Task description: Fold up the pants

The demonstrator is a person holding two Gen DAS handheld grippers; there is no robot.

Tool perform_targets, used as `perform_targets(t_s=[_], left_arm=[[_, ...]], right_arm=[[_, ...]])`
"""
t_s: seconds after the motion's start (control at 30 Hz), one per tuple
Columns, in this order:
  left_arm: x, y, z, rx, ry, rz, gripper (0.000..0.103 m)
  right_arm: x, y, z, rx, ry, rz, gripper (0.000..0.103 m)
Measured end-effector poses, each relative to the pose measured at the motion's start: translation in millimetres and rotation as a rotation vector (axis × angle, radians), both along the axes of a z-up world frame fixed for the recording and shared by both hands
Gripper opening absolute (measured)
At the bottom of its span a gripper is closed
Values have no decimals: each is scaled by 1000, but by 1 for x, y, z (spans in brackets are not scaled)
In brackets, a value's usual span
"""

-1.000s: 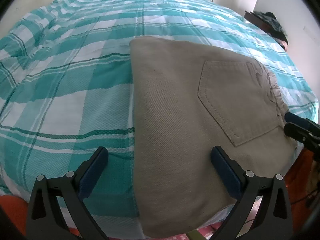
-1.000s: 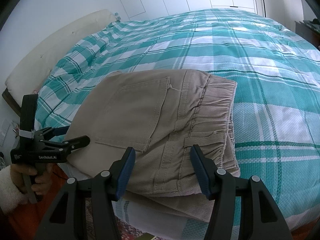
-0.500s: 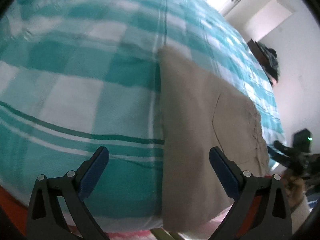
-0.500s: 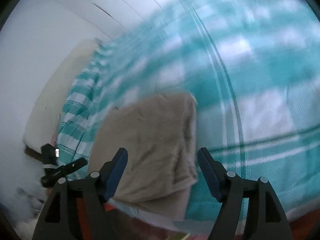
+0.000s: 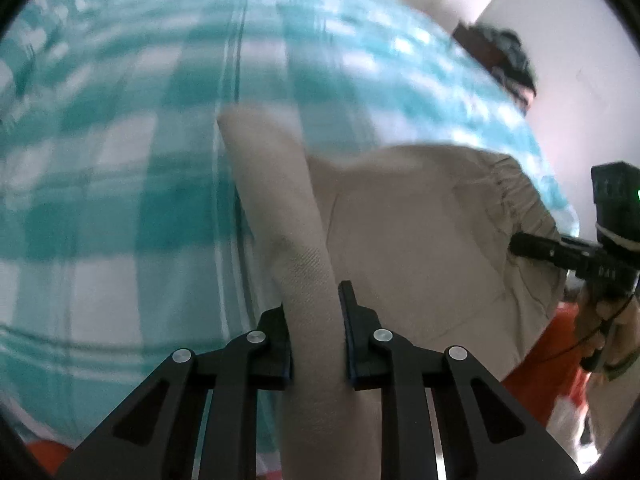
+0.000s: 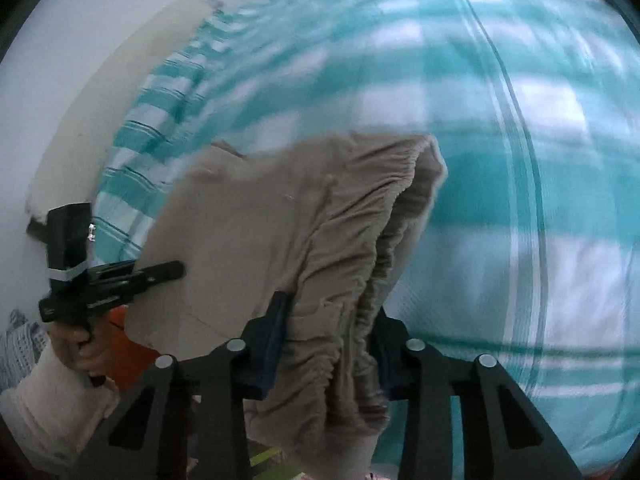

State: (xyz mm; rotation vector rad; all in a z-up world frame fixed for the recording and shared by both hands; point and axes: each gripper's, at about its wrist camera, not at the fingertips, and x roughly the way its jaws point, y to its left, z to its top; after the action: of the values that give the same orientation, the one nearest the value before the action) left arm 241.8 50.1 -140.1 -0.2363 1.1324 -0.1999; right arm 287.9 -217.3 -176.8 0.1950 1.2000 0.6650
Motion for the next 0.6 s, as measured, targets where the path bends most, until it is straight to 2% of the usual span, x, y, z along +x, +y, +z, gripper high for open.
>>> perform_targets(t_s=[0.13,0.17,0.23,0.27,0.3,0.37,0.43,0.53,0.6], left_arm=[[48,26,54,62,-150,76,19],[65,34,68,93,-192,112,24],[86,44,86,213,-263,185,47],[90,48,92,298,-291,227,72],[91,51,100,389,-321,265,90],[79,51,105,433,-365,264,95],[63,48,97,471,-370,255,100],[31,37,69,544,-306,238,100],[3,30,51,515,-246,228,100]], right_arm=[[32,20,53,28,-127,-2,37],[50,25,68,32,-166,-11,37],[83,33,88,40,-218,-41,40],[101,39,96,32,-232,-51,46],[115,43,101,3,-241,-54,53],[134,45,108,-127,-275,-113,102],[132,37,118,-279,-360,-190,103],[106,23,121,-331,-427,-192,103],[83,17,113,-356,-428,-191,103]])
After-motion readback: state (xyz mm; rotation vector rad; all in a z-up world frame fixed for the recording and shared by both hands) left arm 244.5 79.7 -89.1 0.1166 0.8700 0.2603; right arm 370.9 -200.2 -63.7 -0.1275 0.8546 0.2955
